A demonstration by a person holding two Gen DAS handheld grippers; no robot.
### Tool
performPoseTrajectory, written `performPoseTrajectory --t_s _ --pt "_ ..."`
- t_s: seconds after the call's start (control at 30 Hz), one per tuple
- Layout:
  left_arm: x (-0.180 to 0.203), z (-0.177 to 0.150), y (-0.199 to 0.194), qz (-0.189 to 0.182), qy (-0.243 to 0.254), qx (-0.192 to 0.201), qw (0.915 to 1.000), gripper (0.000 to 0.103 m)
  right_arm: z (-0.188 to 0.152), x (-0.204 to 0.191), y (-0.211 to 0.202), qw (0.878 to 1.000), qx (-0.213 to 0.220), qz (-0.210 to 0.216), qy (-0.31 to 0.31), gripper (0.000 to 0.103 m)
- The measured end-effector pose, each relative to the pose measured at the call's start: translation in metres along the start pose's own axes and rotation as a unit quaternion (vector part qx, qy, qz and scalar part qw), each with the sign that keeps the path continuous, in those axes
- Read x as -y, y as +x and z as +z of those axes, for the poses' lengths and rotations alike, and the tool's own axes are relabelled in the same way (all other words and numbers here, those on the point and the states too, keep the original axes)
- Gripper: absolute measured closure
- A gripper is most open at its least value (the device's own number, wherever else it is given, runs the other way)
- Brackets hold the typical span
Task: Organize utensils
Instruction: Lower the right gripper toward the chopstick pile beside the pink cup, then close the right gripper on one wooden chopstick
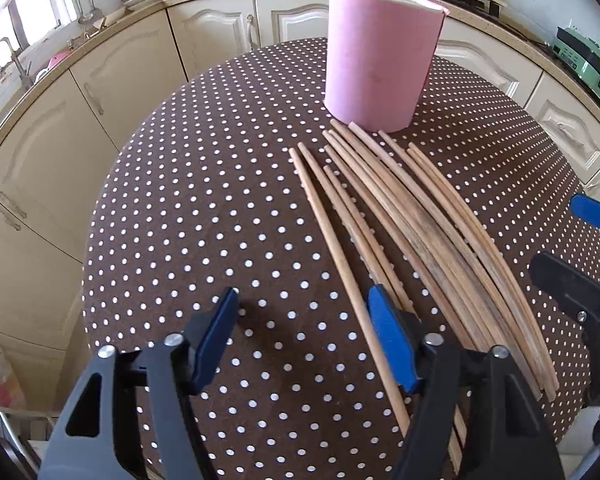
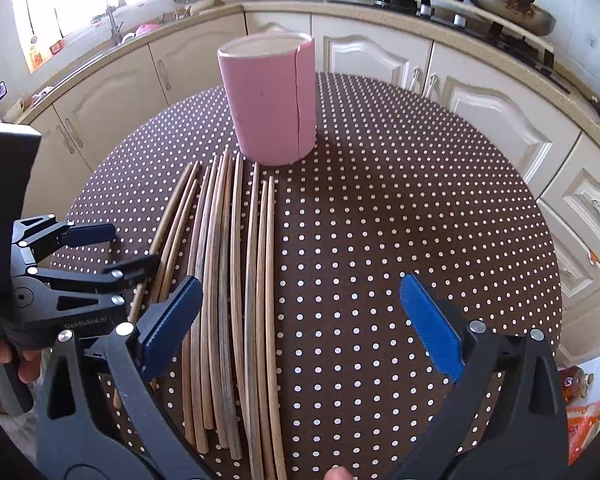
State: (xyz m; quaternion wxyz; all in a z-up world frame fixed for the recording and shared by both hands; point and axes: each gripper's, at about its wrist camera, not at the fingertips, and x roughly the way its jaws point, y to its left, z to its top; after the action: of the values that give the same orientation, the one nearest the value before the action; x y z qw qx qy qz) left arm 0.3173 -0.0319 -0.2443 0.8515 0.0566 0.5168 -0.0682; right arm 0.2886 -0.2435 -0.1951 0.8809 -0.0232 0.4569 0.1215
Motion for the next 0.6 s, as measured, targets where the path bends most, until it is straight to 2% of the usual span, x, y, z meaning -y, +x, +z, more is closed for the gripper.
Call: performPoseTrajectory --t_s 0.2,0.4,0.5,0.57,0.6 --pt "-0.012 -0.004 -0.001 0.002 -0.009 0.008 0.9999 0.057 0.014 0.006 0.012 0.999 -0.040 0.027 -0.010 0.009" --pt "-0.018 -0.005 -0.002 0.002 -0.011 0.008 0.9999 0.069 0.023 0.006 0.030 0.995 -0.091 0.041 -0.017 0.034" --pt "-0.021 -0.004 -0.001 0.000 -0.009 0.010 0.9999 0.077 0.027 0.007 0.038 0.993 -0.109 0.040 -0.018 0.051" --pt "-0.021 -0.004 -0.001 -0.004 -0.007 0.010 0.9999 0.084 0.030 0.007 0.044 0.992 -0.122 0.037 -0.023 0.066" --pt "-0.023 -0.003 -0.001 -0.009 -0.006 0.011 0.9999 0.089 0.031 0.007 0.047 0.991 -0.126 0.035 -0.026 0.068"
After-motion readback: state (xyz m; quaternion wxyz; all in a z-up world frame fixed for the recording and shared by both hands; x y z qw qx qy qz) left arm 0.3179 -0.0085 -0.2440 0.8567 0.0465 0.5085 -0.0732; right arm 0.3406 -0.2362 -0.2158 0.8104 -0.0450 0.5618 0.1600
